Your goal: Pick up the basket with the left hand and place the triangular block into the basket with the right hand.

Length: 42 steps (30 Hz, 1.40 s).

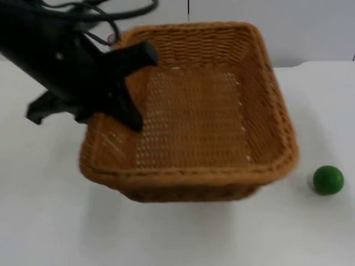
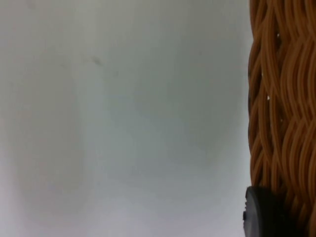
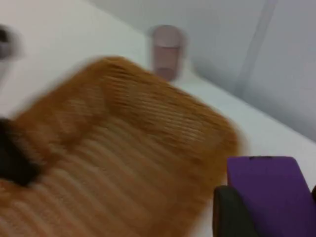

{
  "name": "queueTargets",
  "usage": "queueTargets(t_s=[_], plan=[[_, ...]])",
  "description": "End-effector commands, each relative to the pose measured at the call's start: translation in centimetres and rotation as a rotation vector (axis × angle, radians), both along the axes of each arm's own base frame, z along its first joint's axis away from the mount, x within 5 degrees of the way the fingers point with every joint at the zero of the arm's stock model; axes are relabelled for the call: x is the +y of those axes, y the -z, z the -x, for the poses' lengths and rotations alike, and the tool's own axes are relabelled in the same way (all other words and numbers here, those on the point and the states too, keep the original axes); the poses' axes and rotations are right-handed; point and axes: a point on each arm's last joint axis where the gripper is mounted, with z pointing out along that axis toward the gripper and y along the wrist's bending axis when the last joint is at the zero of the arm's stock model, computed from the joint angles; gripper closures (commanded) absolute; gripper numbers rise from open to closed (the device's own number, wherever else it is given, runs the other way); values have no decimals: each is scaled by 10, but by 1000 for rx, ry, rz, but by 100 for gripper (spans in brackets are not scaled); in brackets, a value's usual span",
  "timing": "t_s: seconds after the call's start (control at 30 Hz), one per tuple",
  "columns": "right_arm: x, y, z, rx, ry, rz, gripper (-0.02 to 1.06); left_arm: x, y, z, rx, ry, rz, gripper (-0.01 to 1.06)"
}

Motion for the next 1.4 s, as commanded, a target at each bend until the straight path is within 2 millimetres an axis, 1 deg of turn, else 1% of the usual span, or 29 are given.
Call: queueTargets(t_s=[0.0, 0.03, 0.07, 0.1, 0.13, 0.17, 0.27, 0.3, 0.43, 0.47, 0.5, 0.53, 0.57, 0.6, 0.63, 0.7, 0.77, 0.83, 0.9, 0.93, 1.03, 1.07, 1.1, 1.17, 1.2, 1.23, 1.27, 1.3, 1.37], plan=[[15, 2, 9, 15, -47, -15, 104, -9, -1, 0, -13, -13, 30, 104], [25, 5, 12, 25, -74, -23, 104, -11, 0, 1, -14, -6, 27, 104], [30, 6, 13, 28, -87, -24, 104, -13, 0, 1, -16, -4, 26, 104], [42, 13, 14, 48, -116, -23, 104, -15, 0, 2, -20, 1, 26, 104], [42, 13, 14, 48, -116, -23, 104, -15, 0, 2, -20, 1, 26, 104], [48, 19, 14, 67, -124, -20, 104, -15, -1, 2, -20, 0, 28, 104], [64, 41, 9, 130, -153, 23, 104, -15, 0, 2, -19, 1, 28, 104], [64, 41, 9, 130, -153, 23, 104, -15, 0, 2, -19, 1, 28, 104], [79, 68, -2, 170, -157, 56, 104, -15, 0, 3, -13, 4, 28, 104], [79, 68, -2, 170, -157, 56, 104, -15, 0, 3, -13, 4, 28, 104], [81, 75, -6, 185, -156, 67, 104, -15, 0, 3, -13, 4, 28, 104], [85, 88, -10, 213, -154, 87, 104, -15, 0, 3, -13, 4, 28, 104], [86, 91, -11, 218, -154, 91, 104, -15, 0, 3, -13, 4, 28, 104], [89, 103, -15, 239, -156, 117, 104, -15, 0, 3, -13, 4, 28, 104], [89, 103, -15, 239, -156, 117, 104, -15, 0, 3, -13, 4, 28, 104], [92, 117, -19, 265, -154, 137, 104, -15, 0, 3, -14, 5, 27, 104], [94, 123, -21, 271, -152, 142, 104, -15, 0, 3, -14, 6, 26, 104], [94, 123, -22, 264, -151, 138, 102, -15, 0, 3, -14, 6, 26, 104], [95, 121, -23, 247, -149, 126, 94, -15, 0, 3, -13, 9, 24, 104], [95, 121, -23, 247, -149, 126, 94, -15, 0, 3, -13, 9, 24, 104], [95, 120, -23, 241, -149, 123, 62, -15, 0, 3, -10, 11, 24, 104], [95, 120, -23, 241, -149, 123, 50, -15, 0, 3, -9, 14, 22, 104], [95, 120, -23, 241, -149, 123, 50, -15, 0, 3, -9, 14, 22, 104], [95, 120, -23, 236, -153, 126, 25, -15, 0, 3, -9, 14, 22, 104], [95, 120, -24, 231, -153, 125, 17, -15, 0, 3, -9, 14, 22, 104], [95, 120, -24, 231, -153, 125, 17, -15, 0, 3, -9, 14, 22, 104], [96, 119, -24, 224, -152, 120, 4, -15, 0, 3, -9, 14, 22, 104], [96, 119, -25, 218, -152, 116, -1, -15, 0, 3, -9, 14, 22, 104], [96, 118, -25, 214, -151, 112, -1, -15, 0, 3, -9, 14, 22, 104]])
